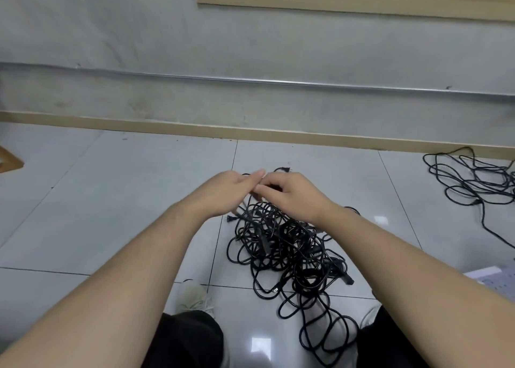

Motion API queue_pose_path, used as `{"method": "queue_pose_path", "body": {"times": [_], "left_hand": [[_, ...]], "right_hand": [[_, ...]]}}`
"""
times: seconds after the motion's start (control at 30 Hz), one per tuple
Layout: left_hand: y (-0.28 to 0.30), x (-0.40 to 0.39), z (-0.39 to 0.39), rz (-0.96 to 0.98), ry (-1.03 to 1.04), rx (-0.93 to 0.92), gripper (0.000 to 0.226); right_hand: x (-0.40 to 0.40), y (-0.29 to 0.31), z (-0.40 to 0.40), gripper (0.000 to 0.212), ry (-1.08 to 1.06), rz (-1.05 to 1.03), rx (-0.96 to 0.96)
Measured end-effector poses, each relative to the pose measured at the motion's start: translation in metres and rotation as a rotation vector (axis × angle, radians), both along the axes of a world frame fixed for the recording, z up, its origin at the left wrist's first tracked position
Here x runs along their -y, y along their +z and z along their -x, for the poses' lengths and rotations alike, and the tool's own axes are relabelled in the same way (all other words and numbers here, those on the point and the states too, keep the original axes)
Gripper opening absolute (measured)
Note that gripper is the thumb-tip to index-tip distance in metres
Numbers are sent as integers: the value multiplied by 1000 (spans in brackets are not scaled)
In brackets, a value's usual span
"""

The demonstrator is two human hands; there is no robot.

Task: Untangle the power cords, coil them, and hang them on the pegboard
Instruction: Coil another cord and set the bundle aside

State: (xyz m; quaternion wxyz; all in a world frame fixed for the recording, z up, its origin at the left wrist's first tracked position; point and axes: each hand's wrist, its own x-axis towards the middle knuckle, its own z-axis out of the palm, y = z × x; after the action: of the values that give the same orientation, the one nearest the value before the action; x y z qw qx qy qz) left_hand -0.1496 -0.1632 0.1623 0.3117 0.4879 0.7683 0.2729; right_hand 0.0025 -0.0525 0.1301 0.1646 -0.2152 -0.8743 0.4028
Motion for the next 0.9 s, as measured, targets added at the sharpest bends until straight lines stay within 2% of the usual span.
{"method": "queue_pose_path", "body": {"times": [0.07,0.13,0.2,0.27,0.33,0.5,0.57,0.67,0.73,0.9], "left_hand": [[4,-5,1,-35,43,-74,65],[13,-7,6,-106,95,-233,64],[20,-6,13,-110,117,-374,61],[22,0,23,-10,128,-476,59],[18,7,31,111,116,-467,57],[11,16,31,150,-44,-194,29],[12,14,24,144,-146,-170,42],[10,8,20,91,-214,-186,20],[14,7,22,77,-188,-218,18],[30,13,35,133,-55,-501,10]], "right_hand": [[-9,-3,-9,33,10,65,-6],[-15,-9,-17,39,12,159,17],[-23,-20,-24,44,19,203,176],[-30,-33,-33,44,66,110,422],[-34,-41,-40,41,105,-19,534],[-23,-24,-21,37,65,-126,323],[-13,-14,-11,34,88,-163,208],[-7,-5,-10,30,101,-107,141],[-8,-4,-17,33,97,-35,176],[-35,-36,-42,31,102,-24,517]]}}
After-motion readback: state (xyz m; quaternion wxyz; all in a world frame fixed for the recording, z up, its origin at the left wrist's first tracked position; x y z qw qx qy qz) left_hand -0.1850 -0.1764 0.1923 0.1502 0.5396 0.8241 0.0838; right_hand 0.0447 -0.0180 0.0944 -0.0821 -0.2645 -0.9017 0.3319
